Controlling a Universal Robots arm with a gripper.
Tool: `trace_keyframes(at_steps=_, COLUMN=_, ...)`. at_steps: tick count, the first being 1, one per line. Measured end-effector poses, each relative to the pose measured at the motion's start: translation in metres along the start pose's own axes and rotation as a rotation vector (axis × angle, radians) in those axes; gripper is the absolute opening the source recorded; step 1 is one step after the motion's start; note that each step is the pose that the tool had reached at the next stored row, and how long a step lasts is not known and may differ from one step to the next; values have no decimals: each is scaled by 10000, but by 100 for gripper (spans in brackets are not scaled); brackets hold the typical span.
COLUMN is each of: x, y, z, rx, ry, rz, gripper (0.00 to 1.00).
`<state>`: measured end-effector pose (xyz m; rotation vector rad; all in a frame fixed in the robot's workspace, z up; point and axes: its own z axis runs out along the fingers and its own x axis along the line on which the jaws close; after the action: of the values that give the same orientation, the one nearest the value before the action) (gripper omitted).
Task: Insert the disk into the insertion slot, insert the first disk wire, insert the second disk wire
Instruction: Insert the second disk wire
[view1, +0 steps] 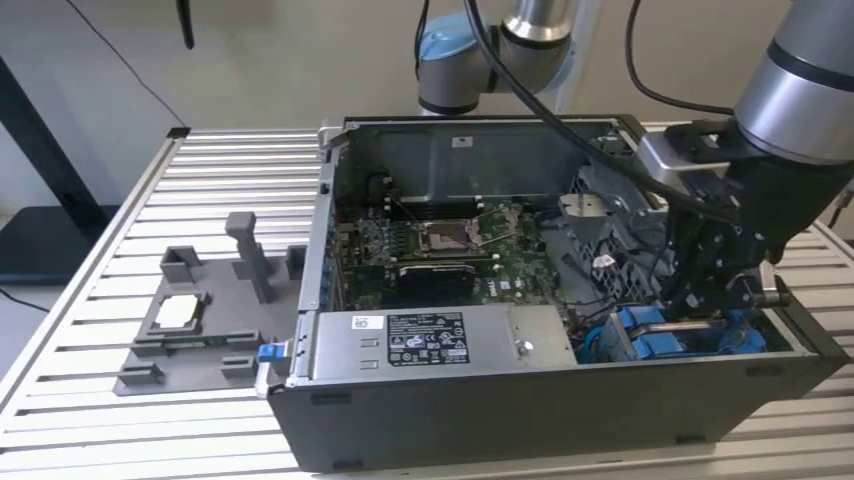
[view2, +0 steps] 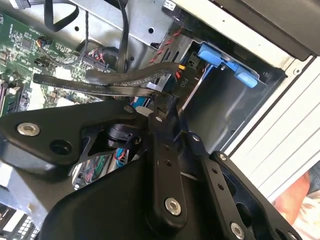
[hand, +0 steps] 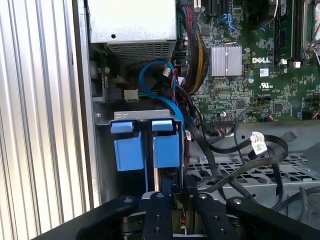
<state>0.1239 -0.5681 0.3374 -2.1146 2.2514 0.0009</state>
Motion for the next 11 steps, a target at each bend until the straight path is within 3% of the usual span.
trace_keyframes(at_steps=11, x=-3, y=0, z=-153, rx=-1, ry=4, rz=-1, gripper=24)
